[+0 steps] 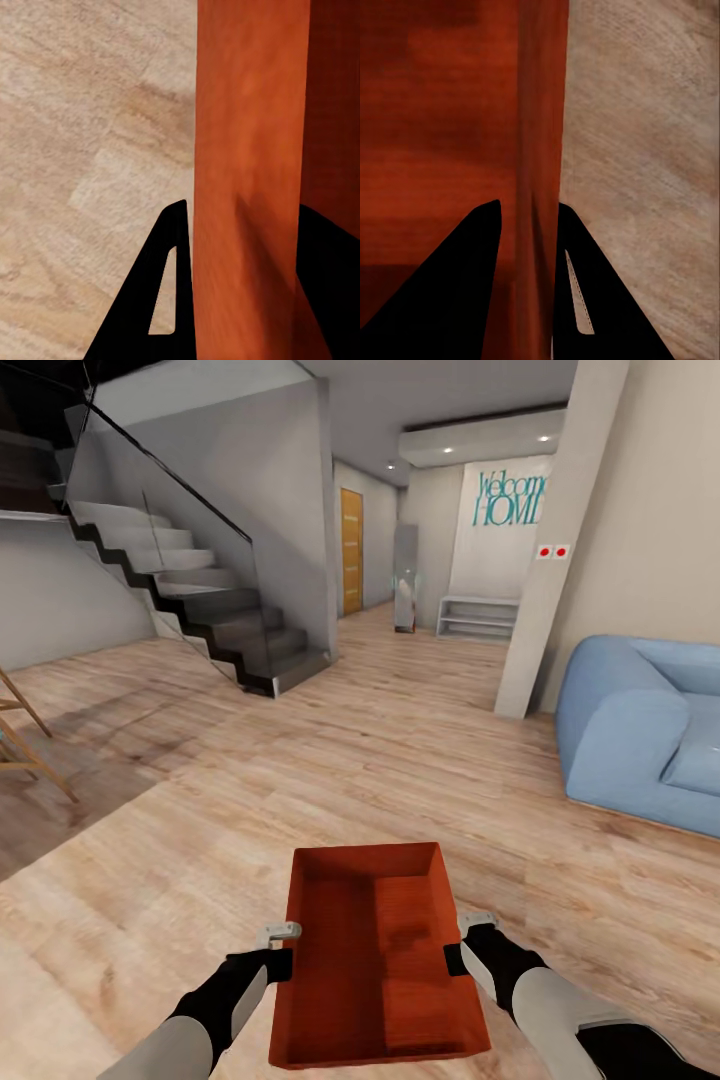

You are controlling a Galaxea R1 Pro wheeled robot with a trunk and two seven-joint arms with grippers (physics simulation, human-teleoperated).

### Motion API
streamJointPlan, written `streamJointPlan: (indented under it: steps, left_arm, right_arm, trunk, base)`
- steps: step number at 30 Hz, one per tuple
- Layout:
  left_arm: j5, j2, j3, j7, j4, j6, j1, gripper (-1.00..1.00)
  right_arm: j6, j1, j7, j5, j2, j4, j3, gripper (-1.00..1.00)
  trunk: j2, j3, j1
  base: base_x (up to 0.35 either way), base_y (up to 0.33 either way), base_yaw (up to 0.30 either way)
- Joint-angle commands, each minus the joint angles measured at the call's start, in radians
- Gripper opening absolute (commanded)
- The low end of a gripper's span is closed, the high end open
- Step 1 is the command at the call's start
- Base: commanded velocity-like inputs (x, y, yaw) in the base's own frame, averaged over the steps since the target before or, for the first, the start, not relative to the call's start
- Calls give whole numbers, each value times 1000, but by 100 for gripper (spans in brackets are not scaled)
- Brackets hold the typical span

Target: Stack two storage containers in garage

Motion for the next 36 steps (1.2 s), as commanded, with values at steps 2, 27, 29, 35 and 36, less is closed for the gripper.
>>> streamJointPlan:
  steps: [2, 27, 29, 35, 36]
  left_arm:
    - [-8, 0, 6, 4, -2, 6, 0, -100]
    - [-8, 0, 6, 4, -2, 6, 0, -100]
    - [-8, 0, 6, 4, -2, 6, 0, -100]
    - [-8, 0, 6, 4, -2, 6, 0, -100]
    - [-8, 0, 6, 4, -2, 6, 0, -100]
  right_arm:
    - [8, -1, -3, 12, 0, -2, 2, -100]
    - [8, -1, -3, 12, -2, -2, 1, -100]
    - [8, -1, -3, 12, -2, -2, 1, -100]
    - [8, -1, -3, 12, -2, -2, 1, -100]
    - [8, -1, -3, 12, -2, -2, 1, -100]
  trunk:
    - [0, -1, 0]
    - [0, -1, 0]
    - [0, -1, 0]
    - [0, -1, 0]
    - [0, -1, 0]
  base:
    - [348, 0, 0]
    - [348, 0, 0]
    - [348, 0, 0]
    - [348, 0, 0]
    - [348, 0, 0]
